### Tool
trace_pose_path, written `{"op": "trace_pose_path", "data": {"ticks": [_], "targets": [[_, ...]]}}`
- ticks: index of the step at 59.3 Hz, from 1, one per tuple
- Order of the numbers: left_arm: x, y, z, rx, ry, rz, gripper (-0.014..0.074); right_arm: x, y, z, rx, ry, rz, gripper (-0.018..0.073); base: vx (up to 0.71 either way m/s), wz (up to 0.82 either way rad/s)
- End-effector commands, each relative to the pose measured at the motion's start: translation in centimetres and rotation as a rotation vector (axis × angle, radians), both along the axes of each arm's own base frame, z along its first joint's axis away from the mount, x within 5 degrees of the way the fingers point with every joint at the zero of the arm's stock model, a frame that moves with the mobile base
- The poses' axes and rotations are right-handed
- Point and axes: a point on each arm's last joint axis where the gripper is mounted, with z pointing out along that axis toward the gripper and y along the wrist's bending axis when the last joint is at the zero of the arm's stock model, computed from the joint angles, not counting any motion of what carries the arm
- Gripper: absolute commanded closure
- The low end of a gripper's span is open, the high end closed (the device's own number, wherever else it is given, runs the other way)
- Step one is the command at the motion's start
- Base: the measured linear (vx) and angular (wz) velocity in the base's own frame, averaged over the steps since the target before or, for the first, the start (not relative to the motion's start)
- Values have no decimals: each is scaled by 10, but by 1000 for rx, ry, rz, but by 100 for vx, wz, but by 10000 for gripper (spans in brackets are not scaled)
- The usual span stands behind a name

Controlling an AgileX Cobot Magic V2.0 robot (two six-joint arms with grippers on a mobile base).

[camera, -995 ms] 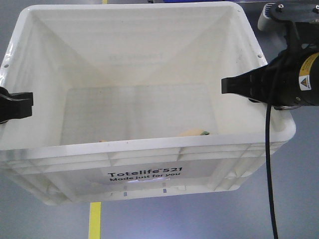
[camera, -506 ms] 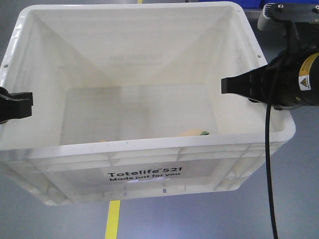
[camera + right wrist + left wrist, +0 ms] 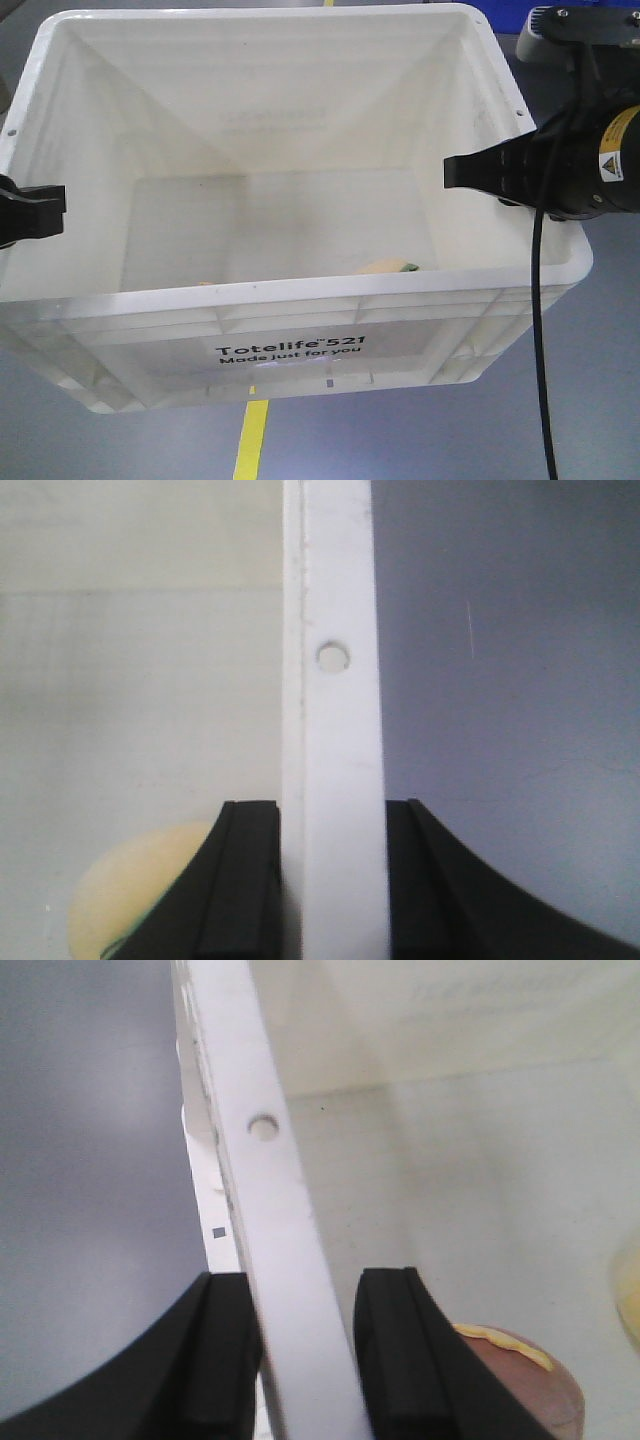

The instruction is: Place moving items into box and shelve

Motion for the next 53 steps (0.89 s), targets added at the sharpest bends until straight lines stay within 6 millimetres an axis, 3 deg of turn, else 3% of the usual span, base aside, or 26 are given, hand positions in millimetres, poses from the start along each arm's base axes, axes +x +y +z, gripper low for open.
{"op": "trace_pose_path", "data": {"ticks": [1, 53], "targets": [[0, -6, 35, -98, -247, -63, 582, 3, 1, 27, 33, -188, 62, 461, 19, 6], [0, -6, 35, -98, -247, -63, 582, 3, 1, 27, 33, -188, 62, 461, 23, -5]]}}
